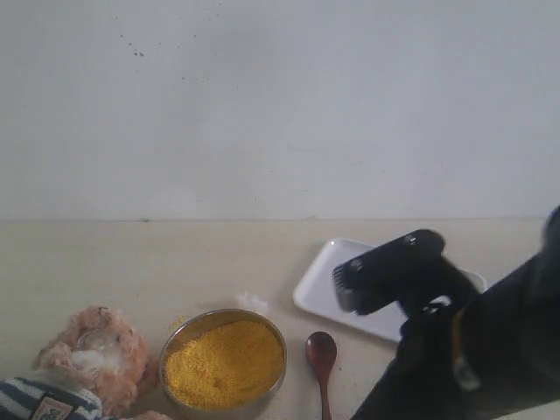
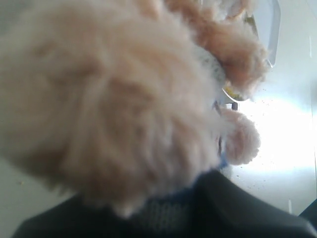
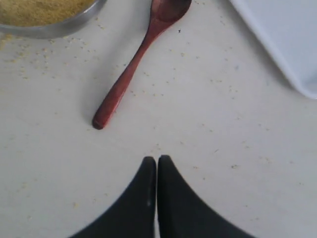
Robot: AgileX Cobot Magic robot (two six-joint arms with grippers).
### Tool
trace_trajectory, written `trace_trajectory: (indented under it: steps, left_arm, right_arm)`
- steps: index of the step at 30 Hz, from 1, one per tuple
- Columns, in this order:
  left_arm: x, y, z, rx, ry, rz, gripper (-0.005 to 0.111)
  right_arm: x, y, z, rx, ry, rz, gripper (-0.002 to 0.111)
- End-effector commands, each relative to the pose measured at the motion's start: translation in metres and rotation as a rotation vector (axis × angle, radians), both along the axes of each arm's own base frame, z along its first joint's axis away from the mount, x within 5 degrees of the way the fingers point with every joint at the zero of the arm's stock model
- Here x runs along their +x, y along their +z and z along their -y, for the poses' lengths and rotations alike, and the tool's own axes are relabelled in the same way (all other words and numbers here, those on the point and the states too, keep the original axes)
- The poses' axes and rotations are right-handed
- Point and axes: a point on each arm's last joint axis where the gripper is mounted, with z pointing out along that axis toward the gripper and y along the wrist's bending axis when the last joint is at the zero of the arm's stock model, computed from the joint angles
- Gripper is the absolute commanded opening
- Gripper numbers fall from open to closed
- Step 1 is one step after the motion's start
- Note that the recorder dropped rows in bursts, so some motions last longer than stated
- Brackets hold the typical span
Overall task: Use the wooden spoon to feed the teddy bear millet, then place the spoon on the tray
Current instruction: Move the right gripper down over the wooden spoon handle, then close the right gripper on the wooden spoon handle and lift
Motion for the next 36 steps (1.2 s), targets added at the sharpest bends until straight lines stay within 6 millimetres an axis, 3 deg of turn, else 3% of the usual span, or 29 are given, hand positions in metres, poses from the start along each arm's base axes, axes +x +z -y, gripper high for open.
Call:
trace_trajectory:
  steps: [1,6,9,11,12,14,17,24,36]
  left_arm:
    - [0.000,0.002,0.001,-0.015,0.008,0.015,0.004]
    - [0.000,0.002,0.001,-0.015,0.008,0.015,0.004]
    - [0.000,0.002,0.001,-0.015,0.008,0.015,0.004]
    - [0.000,0.002,0.001,-0.015,0.008,0.015,0.004]
    - [0.000,0.002,0.001,-0.015,0.008,0.015,0.004]
    - [0.000,0.002,0.001,-0.015,0.008,0.015,0.004]
    - [0.000,0.002,0.001,-0.014,0.009,0.015,0.004]
    - [0.000,0.002,0.001,-0.012,0.010,0.015,0.004]
    - [0.000,0.002,0.001,-0.012,0.010,0.015,0.004]
  right_arm:
    - [-0.010,-0.008,-0.028,-0.116,-0.022,0.173,0.000]
    - [-0.011,-0.018,-0.052,0.097,-0.084,0.177,0.000]
    - [0.001,-0.030,-0.050,0.140,-0.163,0.115,0.007]
    - [0.008,-0.039,-0.046,0.131,-0.214,0.077,0.029]
    - [0.010,-0.044,-0.047,0.121,-0.204,0.063,0.048]
    - [0.011,-0.048,-0.053,0.156,-0.171,0.046,0.058]
    - [0.014,-0.053,-0.058,0.192,-0.185,0.022,0.058]
    - [0.036,-0.072,-0.046,0.197,-0.290,-0.035,0.058]
    - [0.057,-0.096,-0.060,0.191,-0.287,-0.069,0.058]
